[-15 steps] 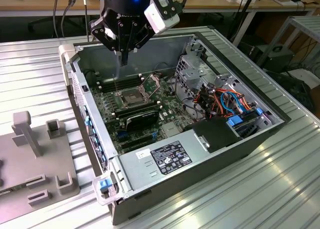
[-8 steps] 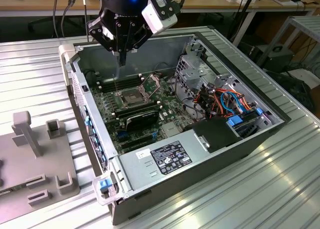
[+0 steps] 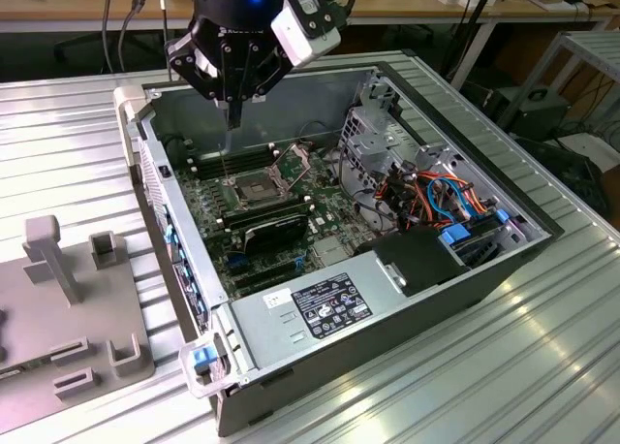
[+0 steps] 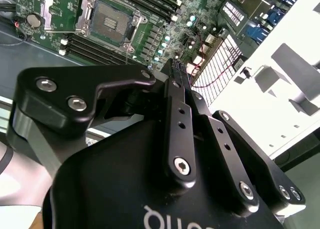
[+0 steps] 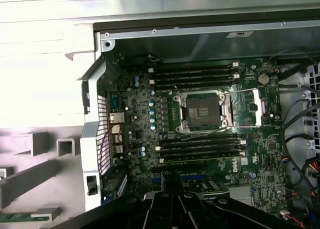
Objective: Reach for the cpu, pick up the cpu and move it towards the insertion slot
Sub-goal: 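Reach for the cpu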
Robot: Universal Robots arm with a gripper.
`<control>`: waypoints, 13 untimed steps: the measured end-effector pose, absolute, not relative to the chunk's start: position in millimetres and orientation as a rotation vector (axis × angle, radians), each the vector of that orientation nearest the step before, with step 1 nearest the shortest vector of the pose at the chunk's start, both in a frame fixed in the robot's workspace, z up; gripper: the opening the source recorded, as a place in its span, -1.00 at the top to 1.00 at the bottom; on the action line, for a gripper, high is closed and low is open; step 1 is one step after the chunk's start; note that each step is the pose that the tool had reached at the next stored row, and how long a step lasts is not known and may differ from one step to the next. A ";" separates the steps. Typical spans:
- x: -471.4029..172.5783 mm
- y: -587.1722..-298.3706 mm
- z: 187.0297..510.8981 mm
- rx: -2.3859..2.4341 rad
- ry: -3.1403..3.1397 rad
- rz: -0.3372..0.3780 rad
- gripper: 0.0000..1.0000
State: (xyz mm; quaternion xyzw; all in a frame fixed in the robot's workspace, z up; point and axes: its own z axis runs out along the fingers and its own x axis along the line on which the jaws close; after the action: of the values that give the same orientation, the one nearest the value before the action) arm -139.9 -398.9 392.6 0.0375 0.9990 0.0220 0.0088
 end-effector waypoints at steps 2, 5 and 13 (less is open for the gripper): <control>-140.9 -398.8 392.6 0.117 3.121 0.069 0.79; -142.7 -398.8 392.6 0.117 3.121 0.069 0.79; -147.0 -398.8 392.4 0.117 3.123 0.069 0.79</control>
State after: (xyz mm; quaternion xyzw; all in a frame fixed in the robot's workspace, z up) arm -147.0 -398.8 392.4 0.0375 0.9990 0.0220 0.0080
